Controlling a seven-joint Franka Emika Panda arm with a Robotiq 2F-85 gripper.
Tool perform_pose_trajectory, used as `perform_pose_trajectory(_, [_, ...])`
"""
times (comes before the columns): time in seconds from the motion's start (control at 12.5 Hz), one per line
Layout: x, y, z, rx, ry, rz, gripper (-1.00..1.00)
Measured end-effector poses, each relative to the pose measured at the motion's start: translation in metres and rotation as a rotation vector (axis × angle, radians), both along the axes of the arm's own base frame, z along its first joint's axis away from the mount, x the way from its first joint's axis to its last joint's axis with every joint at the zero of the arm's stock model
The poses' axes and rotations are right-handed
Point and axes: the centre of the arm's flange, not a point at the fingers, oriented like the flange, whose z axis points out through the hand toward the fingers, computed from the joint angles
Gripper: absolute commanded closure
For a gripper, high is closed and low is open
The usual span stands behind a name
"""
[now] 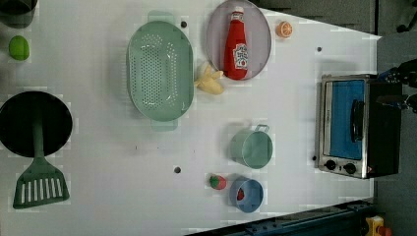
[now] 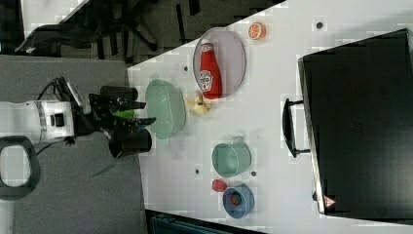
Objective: Flap open oven.
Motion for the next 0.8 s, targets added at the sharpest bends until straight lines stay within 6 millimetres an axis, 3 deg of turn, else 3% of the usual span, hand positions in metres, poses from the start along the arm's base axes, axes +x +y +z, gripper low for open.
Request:
perform_pose_trajectory(0.08, [-0.035, -0.003, -0.009, 0.023, 0.082, -0.018, -0.6])
perform_pose_trajectory(0.16, [-0.074, -0.009, -0.007, 0.033, 0.134, -0.037, -0.82])
perform_pose_trajectory(0.24, [-0.102, -0.016, 0.006, 0.031, 0.122, -0.056, -1.0])
perform_pose_trajectory(0.4, [-0.132, -0.032, 0.049, 0.044, 0.019, -0.088, -1.0])
perform_pose_trajectory(0.48, [-0.139, -0.038, 0.066, 0.041, -0.024, -0.102, -0.89])
perform_pose_trajectory(0.64, [-0.14, -0.044, 0.087, 0.04, -0.066, -0.113, -0.38])
perform_pose_trajectory(0.8, [-0.135, -0.044, 0.083, 0.041, -0.057, -0.111, 0.09])
